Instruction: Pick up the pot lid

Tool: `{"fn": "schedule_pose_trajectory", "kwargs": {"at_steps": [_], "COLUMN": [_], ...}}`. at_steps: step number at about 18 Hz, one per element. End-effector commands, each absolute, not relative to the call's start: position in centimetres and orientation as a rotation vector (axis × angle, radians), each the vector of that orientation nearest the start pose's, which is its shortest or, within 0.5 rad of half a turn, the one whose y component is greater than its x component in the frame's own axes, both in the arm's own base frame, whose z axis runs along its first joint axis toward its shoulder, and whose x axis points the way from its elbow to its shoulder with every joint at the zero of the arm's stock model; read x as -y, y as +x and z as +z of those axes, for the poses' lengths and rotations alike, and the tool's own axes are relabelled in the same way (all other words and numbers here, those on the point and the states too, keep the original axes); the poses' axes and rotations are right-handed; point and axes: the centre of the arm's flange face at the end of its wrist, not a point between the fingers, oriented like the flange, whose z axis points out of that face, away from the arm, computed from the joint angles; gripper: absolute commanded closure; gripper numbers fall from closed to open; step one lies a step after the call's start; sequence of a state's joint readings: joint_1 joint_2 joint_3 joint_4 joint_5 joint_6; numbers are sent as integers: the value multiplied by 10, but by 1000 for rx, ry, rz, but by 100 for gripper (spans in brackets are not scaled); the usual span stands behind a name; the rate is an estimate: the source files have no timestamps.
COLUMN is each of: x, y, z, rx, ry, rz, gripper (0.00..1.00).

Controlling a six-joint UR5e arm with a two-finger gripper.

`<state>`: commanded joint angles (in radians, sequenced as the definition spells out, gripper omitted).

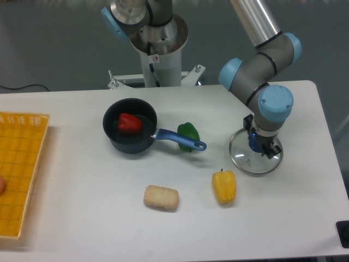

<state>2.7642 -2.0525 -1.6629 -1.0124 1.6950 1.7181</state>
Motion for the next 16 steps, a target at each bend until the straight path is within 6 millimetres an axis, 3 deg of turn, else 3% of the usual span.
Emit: {"fn": "schedule_pose_trajectory", "kwargs": {"at_steps": [5,9,16], "x": [-350,-353,-379], "y": [-533,-530,-513], "z": [252,260,283], "rx": [-871,-879,-945], "ry": [-3148,-3143,-3110], "rz": [-13,7,49], "gripper": [63,63,63]}}
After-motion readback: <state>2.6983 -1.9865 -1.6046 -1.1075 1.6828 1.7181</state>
